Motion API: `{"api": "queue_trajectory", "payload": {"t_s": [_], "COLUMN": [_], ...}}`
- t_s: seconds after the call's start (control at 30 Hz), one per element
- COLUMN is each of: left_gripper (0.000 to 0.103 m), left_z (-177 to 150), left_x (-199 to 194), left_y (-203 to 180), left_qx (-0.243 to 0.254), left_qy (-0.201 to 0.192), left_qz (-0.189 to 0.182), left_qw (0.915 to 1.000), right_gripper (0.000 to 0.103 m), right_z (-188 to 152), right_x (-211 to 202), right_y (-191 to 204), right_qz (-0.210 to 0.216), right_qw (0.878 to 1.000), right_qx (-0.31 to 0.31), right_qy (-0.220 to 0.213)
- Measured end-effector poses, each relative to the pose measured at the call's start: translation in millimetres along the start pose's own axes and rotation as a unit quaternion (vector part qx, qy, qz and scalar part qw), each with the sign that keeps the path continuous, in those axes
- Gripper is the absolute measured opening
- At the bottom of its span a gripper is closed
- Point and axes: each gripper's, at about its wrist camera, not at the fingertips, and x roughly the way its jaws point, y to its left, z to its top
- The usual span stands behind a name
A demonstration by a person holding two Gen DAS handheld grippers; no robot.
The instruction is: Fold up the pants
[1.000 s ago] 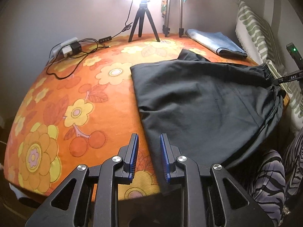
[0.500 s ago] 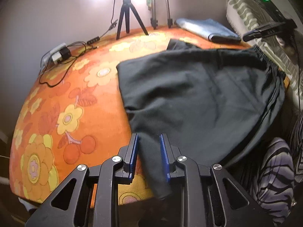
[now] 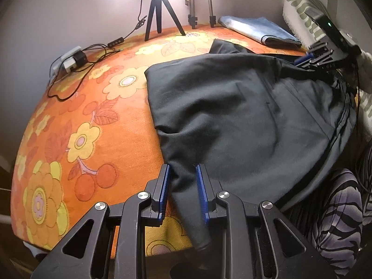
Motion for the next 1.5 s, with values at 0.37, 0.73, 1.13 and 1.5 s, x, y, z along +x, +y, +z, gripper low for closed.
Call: {"api": "queue_trajectory", "payload": {"t_s": [0.37,0.73,1.13,1.5], "left_gripper": [0.022,0.022,0.022,0.026], "left_z": [0,1,2,-18], "left_x": [0,-2,-24,-20], "left_y": [-2,-3,12,26], "left_qx": [0.009,0.01,-0.029,-0.116], "left_qy": [-0.003,-0.006,-0.028,-0.02], "left_qz": [0.005,0.008,-0.001,-0.063], "left_qw": [0.9999,0.9999,0.9992,0.991], "right_gripper": [0.002,0.006,0.007,0.047], "right_z": [0,40,113,173], "right_x": [-19,-32,48,3], "right_y": [-26,12,50,100], "right_qz": [-0.05,0.019,0.033,0.125], "right_qw": [0.996,0.997,0.999,0.99], "right_qx": [0.064,0.032,0.027,0.029], "right_qy": [-0.047,-0.074,-0.028,-0.061]}}
